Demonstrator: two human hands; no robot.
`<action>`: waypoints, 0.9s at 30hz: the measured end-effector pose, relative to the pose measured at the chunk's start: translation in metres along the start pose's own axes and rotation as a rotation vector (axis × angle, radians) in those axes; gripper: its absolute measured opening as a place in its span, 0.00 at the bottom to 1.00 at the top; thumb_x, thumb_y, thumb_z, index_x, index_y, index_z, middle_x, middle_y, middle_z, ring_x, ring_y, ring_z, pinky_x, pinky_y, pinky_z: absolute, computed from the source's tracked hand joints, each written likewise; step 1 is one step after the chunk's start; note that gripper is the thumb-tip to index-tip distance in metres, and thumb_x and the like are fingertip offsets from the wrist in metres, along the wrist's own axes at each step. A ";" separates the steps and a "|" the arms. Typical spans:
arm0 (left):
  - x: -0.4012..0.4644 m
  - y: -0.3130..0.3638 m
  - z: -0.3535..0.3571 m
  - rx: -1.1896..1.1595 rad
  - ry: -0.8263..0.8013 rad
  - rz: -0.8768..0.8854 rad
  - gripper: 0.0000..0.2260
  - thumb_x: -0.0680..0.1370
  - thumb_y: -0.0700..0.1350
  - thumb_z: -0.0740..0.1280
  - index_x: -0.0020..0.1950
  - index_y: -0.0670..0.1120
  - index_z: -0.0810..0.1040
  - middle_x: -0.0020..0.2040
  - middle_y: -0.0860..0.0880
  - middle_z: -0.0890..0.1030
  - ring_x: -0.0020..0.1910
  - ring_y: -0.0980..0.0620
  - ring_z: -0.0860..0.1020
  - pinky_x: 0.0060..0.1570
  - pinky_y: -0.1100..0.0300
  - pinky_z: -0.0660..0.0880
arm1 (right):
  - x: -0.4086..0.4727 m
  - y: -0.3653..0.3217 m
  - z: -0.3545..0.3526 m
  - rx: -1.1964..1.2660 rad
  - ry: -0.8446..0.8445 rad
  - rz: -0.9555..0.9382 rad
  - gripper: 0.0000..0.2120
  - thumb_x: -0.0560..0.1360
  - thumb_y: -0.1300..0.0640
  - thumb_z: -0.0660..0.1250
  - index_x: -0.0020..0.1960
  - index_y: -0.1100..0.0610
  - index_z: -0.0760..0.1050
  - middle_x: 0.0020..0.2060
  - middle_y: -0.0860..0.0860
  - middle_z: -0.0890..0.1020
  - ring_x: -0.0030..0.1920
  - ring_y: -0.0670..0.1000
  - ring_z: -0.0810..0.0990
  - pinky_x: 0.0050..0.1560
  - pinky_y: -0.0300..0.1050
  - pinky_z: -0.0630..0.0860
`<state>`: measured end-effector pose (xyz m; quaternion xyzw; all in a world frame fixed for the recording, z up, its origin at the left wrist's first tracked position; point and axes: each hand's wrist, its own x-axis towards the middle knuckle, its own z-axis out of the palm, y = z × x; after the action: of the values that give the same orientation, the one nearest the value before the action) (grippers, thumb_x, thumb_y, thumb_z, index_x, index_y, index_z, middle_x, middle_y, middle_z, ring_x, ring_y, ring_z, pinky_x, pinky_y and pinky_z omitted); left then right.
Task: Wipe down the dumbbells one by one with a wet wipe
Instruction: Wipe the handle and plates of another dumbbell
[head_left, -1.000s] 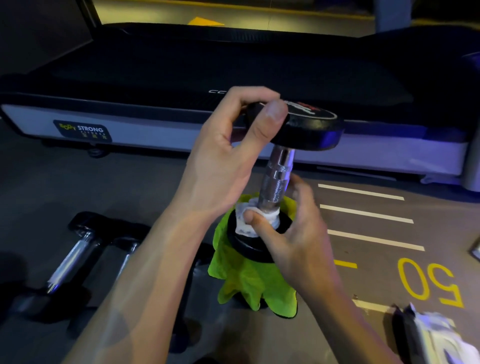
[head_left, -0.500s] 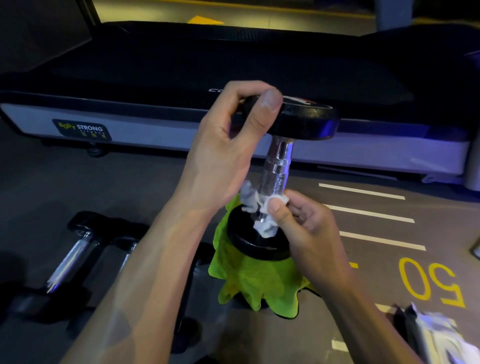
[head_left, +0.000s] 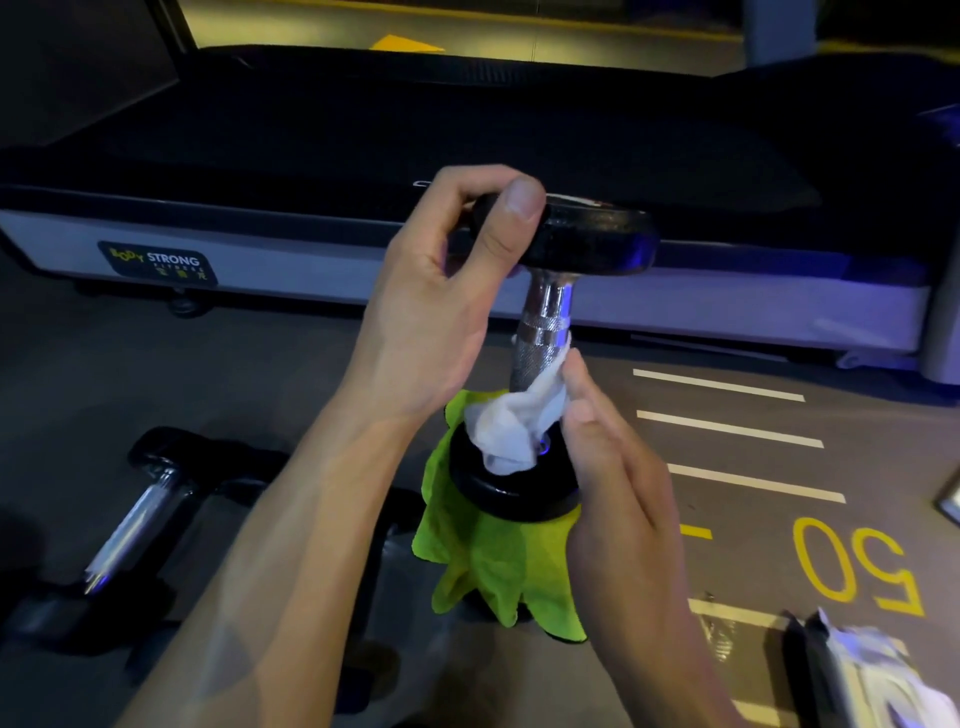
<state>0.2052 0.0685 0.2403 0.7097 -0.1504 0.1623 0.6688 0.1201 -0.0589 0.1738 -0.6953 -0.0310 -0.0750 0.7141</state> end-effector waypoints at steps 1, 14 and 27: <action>0.000 0.000 0.000 -0.002 -0.001 0.002 0.06 0.85 0.48 0.63 0.58 0.49 0.78 0.50 0.50 0.81 0.50 0.56 0.79 0.52 0.64 0.77 | -0.001 0.001 0.001 0.085 0.021 0.037 0.23 0.80 0.51 0.58 0.74 0.50 0.73 0.71 0.40 0.76 0.73 0.38 0.69 0.78 0.50 0.63; 0.006 -0.003 0.001 -0.002 0.015 -0.012 0.07 0.85 0.51 0.63 0.56 0.50 0.79 0.54 0.40 0.82 0.53 0.41 0.81 0.54 0.50 0.82 | 0.067 0.005 -0.012 -0.161 -0.280 0.094 0.21 0.82 0.40 0.59 0.59 0.58 0.77 0.53 0.54 0.86 0.57 0.57 0.84 0.64 0.59 0.77; 0.003 0.000 0.003 -0.012 0.012 -0.013 0.09 0.83 0.54 0.64 0.57 0.51 0.79 0.52 0.50 0.82 0.53 0.49 0.82 0.52 0.58 0.79 | 0.070 0.004 -0.015 -0.327 -0.216 -0.095 0.15 0.80 0.43 0.63 0.58 0.52 0.77 0.47 0.46 0.86 0.49 0.44 0.84 0.54 0.52 0.79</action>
<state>0.2076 0.0657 0.2415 0.7055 -0.1430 0.1613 0.6751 0.1890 -0.0787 0.1803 -0.8037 -0.1277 -0.0376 0.5800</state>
